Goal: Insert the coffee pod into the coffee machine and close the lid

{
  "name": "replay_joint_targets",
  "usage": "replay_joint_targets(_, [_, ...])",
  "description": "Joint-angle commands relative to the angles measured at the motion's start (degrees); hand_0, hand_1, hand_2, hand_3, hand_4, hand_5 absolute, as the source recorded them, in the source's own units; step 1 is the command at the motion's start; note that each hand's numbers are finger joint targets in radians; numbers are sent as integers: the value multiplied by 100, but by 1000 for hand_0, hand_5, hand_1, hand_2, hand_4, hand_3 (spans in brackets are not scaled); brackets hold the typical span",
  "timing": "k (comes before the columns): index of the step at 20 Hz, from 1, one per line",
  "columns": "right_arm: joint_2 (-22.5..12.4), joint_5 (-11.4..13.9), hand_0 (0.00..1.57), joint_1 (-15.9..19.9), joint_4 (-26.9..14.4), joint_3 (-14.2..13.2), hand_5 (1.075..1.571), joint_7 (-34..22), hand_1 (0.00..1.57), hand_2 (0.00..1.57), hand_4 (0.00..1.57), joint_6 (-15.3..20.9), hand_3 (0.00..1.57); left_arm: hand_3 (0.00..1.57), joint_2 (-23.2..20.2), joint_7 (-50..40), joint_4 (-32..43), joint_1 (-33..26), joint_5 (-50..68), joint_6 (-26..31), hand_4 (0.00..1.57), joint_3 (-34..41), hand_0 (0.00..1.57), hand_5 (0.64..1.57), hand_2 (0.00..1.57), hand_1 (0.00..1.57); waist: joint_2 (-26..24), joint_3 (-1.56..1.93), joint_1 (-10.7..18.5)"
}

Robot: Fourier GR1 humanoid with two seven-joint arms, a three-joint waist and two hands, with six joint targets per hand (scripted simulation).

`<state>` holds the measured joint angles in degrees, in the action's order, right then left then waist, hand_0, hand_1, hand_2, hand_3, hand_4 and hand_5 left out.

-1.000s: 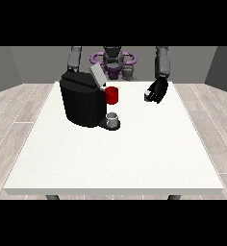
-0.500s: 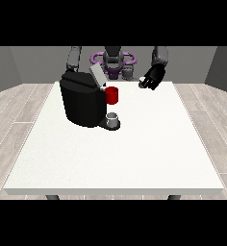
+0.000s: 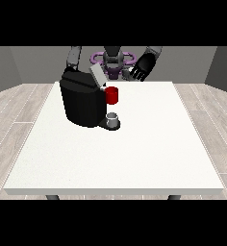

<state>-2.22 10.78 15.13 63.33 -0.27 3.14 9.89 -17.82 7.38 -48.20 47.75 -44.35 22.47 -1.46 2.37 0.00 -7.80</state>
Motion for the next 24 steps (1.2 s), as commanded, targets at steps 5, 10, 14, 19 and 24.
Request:
replay_joint_targets(5, [124, -109, 0, 528, 383, 93, 1571, -184, 0, 0, 0, -65, 0, 1292, -354, -331, 266, 1172, 428, 415, 509, 761, 1221, 1571, 1266, 1221, 420, 0, -408])
replay_joint_targets(10, [-8, 5, 0, 455, 461, 139, 1571, -154, 0, 0, 0, -112, 0, 1265, -75, -883, 316, 1521, 421, 435, 488, 766, 1256, 1571, 1287, 1256, 330, 1, -569])
replay_joint_targets(14, [56, -146, 0, 481, 962, 87, 1571, -242, 0, 0, 0, -107, 0, 1262, -607, -412, 494, 1508, 235, 308, 487, 779, 1203, 1571, 1267, 1203, 626, 0, -827])
replay_joint_targets(19, [80, 119, 0, 849, 1179, 141, 1571, -434, 0, 0, 37, 174, 0, 1248, -779, -406, 710, 1862, 249, 214, 479, 943, 1239, 1571, 1290, 1239, 1058, -1, -941])
replay_joint_targets(24, [-189, -113, 0, 1292, 1265, -115, 1571, -823, 0, 0, 186, -104, 0, 1247, -868, -529, 861, 2278, 271, 367, 487, 1014, 1195, 1571, 1286, 1195, 1235, 0, -1068])
